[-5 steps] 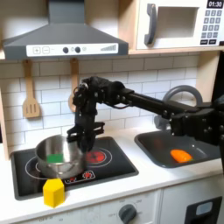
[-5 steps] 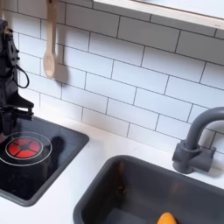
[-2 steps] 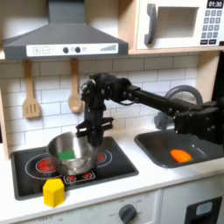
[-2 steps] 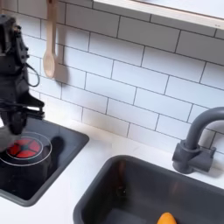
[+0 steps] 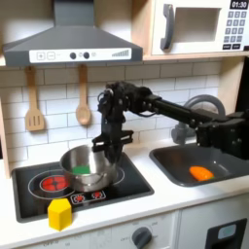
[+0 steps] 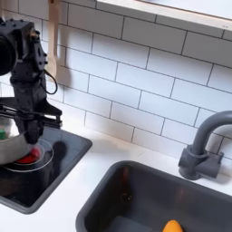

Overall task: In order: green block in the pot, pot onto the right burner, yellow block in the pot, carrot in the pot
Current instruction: 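Slide the pot onto the right burner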

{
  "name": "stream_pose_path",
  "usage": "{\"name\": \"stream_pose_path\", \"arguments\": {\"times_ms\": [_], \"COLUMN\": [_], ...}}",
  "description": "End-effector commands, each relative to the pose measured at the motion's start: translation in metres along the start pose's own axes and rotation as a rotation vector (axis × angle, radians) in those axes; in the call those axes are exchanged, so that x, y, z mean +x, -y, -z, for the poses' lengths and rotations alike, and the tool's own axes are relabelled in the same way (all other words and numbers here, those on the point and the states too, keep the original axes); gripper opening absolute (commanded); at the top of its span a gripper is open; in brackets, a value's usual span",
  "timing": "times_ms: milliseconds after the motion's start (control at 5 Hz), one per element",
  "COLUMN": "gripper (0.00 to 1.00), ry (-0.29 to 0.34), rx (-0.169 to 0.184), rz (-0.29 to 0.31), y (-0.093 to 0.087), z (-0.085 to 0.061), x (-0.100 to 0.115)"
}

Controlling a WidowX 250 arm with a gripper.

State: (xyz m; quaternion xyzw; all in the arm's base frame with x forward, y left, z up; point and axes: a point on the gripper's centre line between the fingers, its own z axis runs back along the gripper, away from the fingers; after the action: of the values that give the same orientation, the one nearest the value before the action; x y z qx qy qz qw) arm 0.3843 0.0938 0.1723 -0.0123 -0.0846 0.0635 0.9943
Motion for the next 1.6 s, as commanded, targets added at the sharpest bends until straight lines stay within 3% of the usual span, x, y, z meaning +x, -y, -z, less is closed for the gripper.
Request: {"name": "stream_pose_path", "arguments": {"times_ms": [0, 800, 1000, 1200, 1400], "gripper": [0.00, 0.00, 1.00, 1.00, 1.00], "ry": [-0.002, 0.004, -0.004, 0.004, 0.052], "rx": [-0.011, -0.018, -0.022, -0.021, -0.007], "rz": [0.029, 0.073, 0.071, 0.063, 0.064], "y": [0.011, 0.034, 0.037, 0.038, 0.035], "z": [0.002, -0.003, -0.004, -0.008, -0.026], "x": [-0.004, -0.021, -0.022, -0.025, -0.022]}}
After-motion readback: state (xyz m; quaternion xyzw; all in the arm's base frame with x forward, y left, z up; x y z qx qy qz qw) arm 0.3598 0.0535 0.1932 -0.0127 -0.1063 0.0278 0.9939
